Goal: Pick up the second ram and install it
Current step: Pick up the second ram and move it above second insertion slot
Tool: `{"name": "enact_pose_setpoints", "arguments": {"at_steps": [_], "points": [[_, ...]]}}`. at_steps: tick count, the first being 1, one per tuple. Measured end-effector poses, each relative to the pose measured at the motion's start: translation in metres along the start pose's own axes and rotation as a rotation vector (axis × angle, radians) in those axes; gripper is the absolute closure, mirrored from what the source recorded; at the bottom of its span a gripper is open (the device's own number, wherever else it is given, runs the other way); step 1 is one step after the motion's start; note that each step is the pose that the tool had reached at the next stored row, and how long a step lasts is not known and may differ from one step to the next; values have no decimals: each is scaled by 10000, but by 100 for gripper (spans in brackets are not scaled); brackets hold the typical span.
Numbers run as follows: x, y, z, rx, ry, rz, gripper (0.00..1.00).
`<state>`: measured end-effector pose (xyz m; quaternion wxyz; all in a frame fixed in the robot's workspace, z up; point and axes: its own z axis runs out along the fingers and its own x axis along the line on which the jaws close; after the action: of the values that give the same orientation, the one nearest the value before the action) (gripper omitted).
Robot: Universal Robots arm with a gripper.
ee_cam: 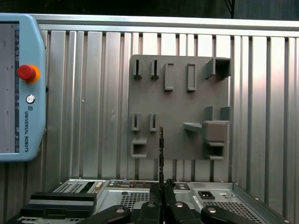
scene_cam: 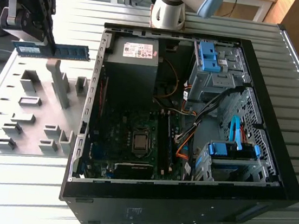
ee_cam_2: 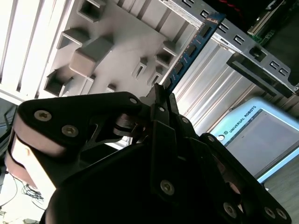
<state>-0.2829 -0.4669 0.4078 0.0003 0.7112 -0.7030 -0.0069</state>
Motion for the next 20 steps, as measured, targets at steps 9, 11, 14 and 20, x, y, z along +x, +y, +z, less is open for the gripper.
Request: {"name": "enact_pose_setpoints", "arguments": {"at_steps": [9,11,14,20], "points": [[2,-164,-2,0,1,1,86],[2,-202,-2,0,0,1,86],[3,-259,-3,0,0,0,86],[4,-360,-4,-1,0,0,86]]}}
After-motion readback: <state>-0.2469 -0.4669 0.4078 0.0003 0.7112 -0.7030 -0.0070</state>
